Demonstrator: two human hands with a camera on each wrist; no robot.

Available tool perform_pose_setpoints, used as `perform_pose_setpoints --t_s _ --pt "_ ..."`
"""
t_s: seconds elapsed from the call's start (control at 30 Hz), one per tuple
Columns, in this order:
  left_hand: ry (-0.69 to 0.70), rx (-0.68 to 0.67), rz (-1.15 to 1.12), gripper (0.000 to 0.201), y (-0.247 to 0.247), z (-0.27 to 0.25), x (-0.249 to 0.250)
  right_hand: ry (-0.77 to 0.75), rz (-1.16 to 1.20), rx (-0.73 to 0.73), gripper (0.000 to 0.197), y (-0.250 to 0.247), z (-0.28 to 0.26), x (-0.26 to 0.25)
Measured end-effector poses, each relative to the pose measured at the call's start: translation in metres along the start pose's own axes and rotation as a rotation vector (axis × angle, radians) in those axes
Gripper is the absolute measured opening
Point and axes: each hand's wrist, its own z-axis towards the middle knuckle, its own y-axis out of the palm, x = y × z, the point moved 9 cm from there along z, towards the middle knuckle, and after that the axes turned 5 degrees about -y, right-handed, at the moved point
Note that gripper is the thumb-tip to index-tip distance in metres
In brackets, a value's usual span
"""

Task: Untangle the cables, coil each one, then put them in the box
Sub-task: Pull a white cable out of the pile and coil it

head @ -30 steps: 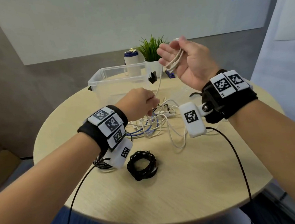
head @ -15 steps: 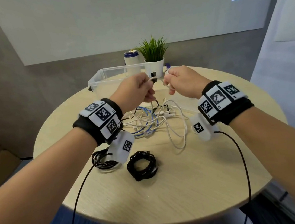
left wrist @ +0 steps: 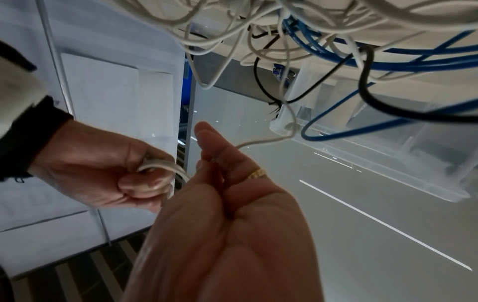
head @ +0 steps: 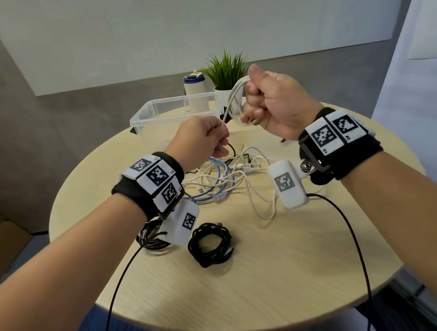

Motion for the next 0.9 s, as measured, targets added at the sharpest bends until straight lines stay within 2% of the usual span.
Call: perform_pose_setpoints --t_s 0.17,0.3,0.37,0.47,0.57,0.63,0.7,0.77,0.83,0.9 --pt "0.006 -0.066 0.223 0.021 0.012 -0.004 -0.008 -0.071 0.279 0.015 0.03 -0.002 0.002 -0.012" --pt "0.043 -0.101 0.344 0.02 0.016 -0.006 -0.003 -0.125 0.217 0.169 0.026 -0.015 0.007 -0.012" --pt "0.072 -0.116 0.425 0.018 0.017 -0.008 0.0 -0.189 0.012 0.238 0.025 -0.023 0.009 -0.015" --pt "0.117 -0.081 0.468 0.016 0.014 -0.009 0.005 -0.3 -0.595 0.312 0.023 -0.031 0.008 -0.027" --pt "0.156 -0.012 0.374 0.016 0.003 -0.005 0.009 -0.209 -1.045 0.181 0.022 -0.025 0.007 -0.019" --pt "0.166 0.04 0.179 0.017 -0.007 -0.001 0.011 -0.133 -1.193 0.095 0.023 -0.021 0.003 -0.012" --pt "0.159 0.08 -0.016 0.022 -0.015 0.001 0.014 -0.063 -1.178 0.03 0.026 -0.018 -0.001 -0.004" --pt "0.144 0.104 -0.14 0.024 -0.021 0.002 0.017 0.0 -1.032 -0.004 0.035 -0.015 -0.003 0.005" --pt "0.135 0.115 -0.218 0.023 -0.022 0.002 0.02 0.07 -0.721 -0.049 0.042 -0.007 -0.005 0.014" --pt "0.141 0.104 -0.247 0.022 -0.021 0.001 0.023 0.095 -0.424 -0.112 0.041 0.006 -0.008 0.016"
